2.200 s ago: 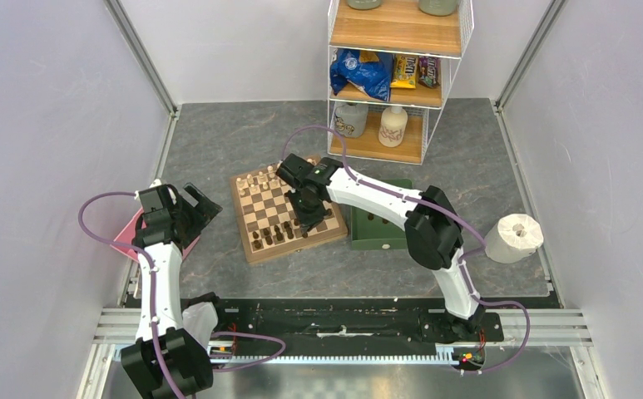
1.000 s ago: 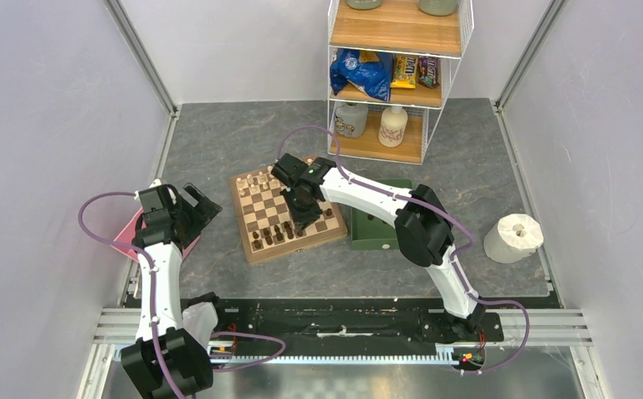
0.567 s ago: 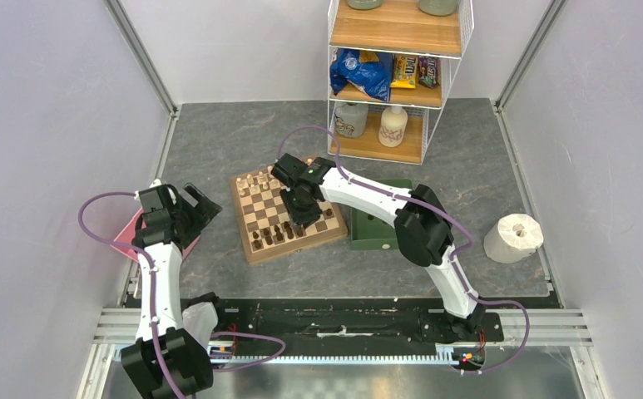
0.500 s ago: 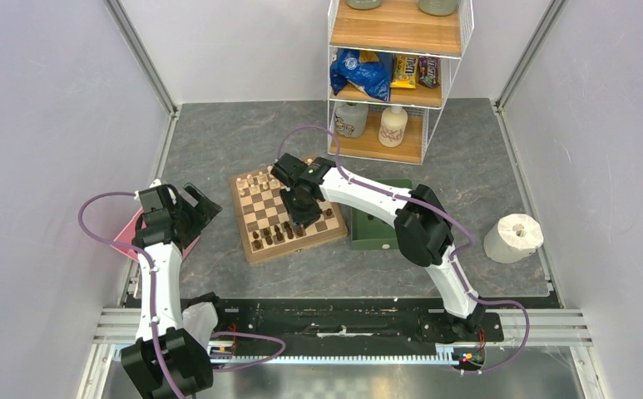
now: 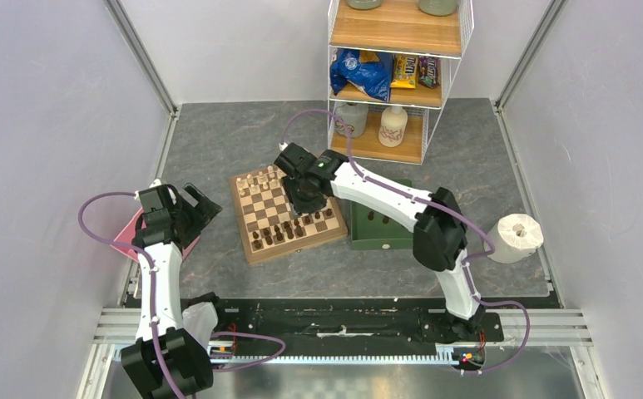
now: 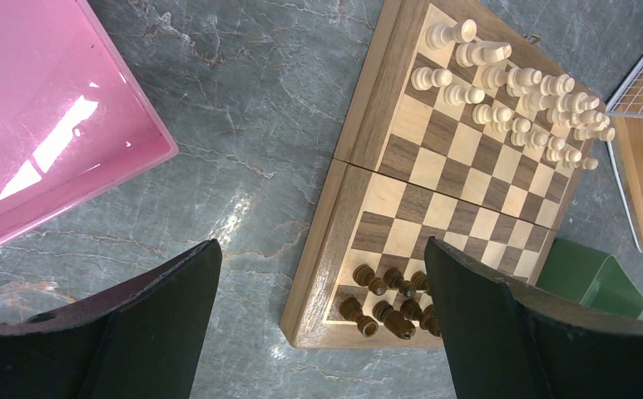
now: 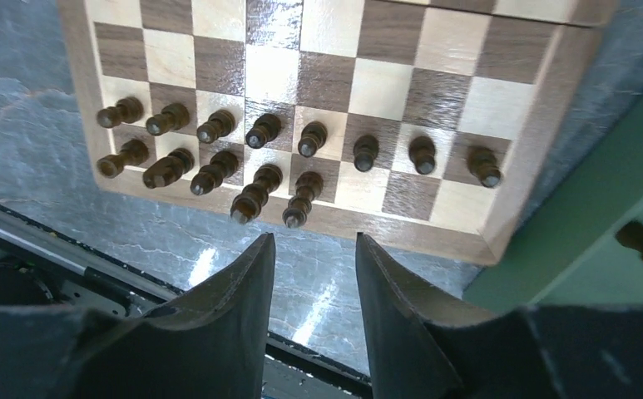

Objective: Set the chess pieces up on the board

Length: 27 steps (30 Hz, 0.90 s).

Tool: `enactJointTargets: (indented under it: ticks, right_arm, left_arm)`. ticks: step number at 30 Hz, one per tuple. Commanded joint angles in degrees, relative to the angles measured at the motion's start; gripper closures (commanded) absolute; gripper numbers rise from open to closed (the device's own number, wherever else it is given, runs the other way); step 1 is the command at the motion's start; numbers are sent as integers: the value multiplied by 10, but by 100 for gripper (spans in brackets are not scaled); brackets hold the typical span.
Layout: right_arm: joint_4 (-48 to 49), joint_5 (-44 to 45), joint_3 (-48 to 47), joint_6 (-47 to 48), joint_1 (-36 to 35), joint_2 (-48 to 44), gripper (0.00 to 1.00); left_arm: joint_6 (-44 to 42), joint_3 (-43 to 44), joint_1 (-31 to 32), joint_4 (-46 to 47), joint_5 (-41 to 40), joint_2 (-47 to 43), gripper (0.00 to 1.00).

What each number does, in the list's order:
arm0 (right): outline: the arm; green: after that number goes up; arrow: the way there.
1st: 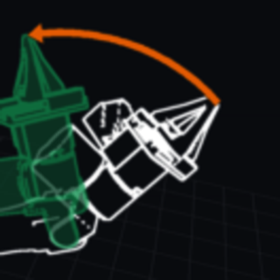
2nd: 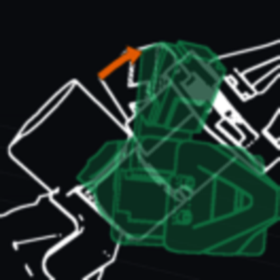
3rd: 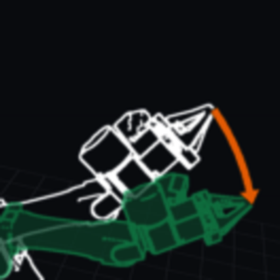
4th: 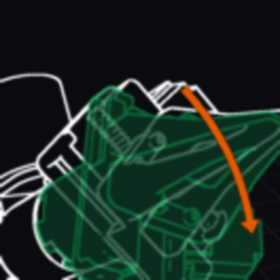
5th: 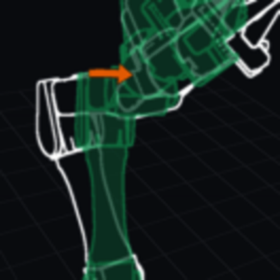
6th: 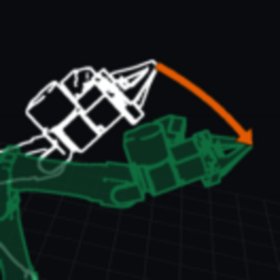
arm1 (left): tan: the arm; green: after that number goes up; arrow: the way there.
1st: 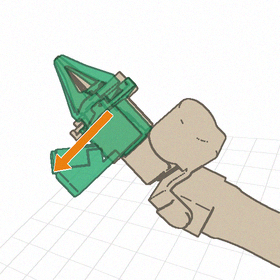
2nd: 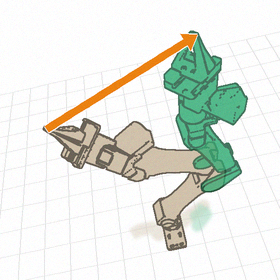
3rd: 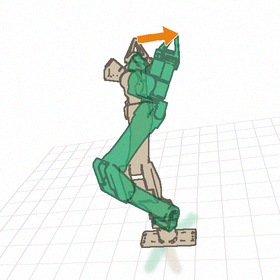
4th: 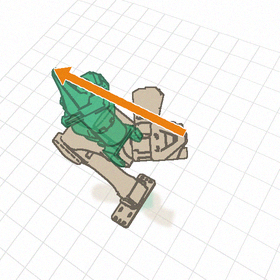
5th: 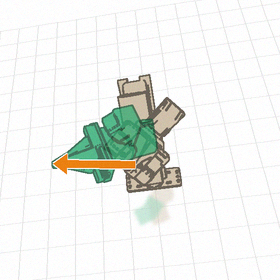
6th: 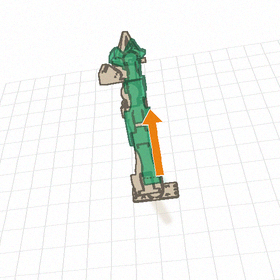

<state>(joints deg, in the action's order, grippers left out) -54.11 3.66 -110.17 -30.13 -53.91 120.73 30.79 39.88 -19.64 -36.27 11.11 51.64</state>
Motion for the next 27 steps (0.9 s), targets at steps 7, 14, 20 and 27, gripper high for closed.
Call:
enactJointTargets:
  ticks: [7, 14, 20, 27]
  right_arm:
    - [1, 80, 76, -4, 47, -127, 42]
    - [24, 82, 204, -22, 146, -219, 42]
    - [30, 78, 290, -18, 216, -257, 44]
    - [50, 32, 352, -28, 264, -272, 46]
  left_arm:
    - [-12, 7, -4, 8, 13, -2, 1]
    - [-12, 8, -4, 7, 12, -2, 1]
    - [-13, 7, -3, 7, 12, -1, 1]
    - [-12, 8, -4, 8, 13, 2, 1]
